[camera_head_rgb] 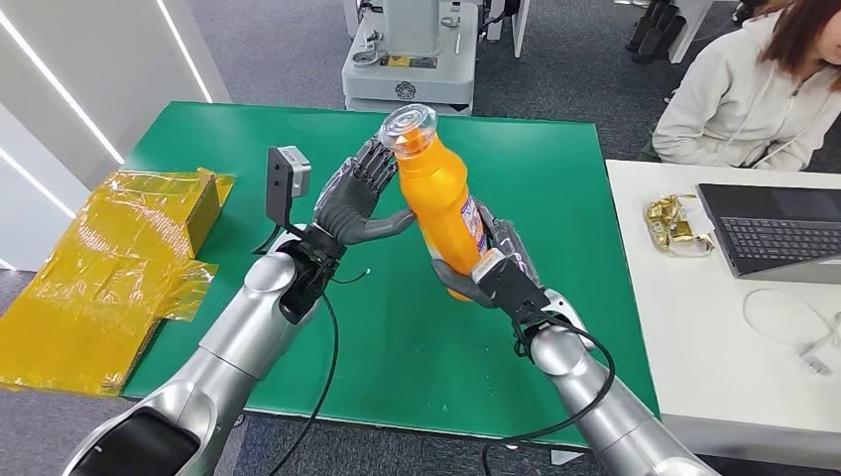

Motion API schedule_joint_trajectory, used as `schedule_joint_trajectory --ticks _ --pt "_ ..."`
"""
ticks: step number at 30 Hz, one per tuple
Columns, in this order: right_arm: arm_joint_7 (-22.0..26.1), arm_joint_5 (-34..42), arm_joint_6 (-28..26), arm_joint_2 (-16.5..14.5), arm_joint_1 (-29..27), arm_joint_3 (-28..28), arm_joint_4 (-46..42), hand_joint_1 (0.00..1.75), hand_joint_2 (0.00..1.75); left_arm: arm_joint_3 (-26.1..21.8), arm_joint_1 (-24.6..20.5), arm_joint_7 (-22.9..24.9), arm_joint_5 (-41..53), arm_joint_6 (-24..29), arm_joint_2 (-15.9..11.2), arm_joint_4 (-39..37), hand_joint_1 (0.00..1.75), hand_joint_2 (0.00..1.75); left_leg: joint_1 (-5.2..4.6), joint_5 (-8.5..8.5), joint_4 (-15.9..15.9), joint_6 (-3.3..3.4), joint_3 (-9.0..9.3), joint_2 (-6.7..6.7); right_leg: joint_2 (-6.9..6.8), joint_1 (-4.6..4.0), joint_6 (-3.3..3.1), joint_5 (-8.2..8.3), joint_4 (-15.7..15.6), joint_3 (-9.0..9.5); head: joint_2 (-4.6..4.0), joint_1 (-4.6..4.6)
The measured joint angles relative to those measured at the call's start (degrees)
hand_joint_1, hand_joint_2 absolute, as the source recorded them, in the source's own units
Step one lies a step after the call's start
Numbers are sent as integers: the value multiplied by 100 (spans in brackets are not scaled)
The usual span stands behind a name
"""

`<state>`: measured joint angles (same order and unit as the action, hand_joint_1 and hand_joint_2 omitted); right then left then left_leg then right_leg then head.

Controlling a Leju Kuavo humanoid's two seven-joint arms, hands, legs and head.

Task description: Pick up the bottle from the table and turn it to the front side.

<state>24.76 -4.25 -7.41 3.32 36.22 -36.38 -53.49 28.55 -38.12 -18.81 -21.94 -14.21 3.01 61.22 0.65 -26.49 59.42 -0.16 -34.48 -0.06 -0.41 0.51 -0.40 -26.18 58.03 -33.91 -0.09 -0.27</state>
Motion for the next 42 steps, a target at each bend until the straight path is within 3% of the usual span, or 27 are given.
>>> schedule_joint_trajectory --ticks 28,36,42 --pt "141 243 -31 -48 470 1 1069 175 175 0 -201 578 -967 -413 6 125 0 175 0 0 1 0 -2 2 2 0 0 1 1 -3 0 -1" --pt "212 287 -42 -117 539 -9 1159 175 175 27 -201 213 -290 -2 22 205 0 175 0 0 0 0 -3 2 2 0 0 1 1 -4 0 -1" --pt "-2 105 -88 -234 530 -38 986 175 175 52 -201 -42 446 307 59 236 0 175 0 0 0 0 -2 3 2 0 0 1 1 -5 0 -1"
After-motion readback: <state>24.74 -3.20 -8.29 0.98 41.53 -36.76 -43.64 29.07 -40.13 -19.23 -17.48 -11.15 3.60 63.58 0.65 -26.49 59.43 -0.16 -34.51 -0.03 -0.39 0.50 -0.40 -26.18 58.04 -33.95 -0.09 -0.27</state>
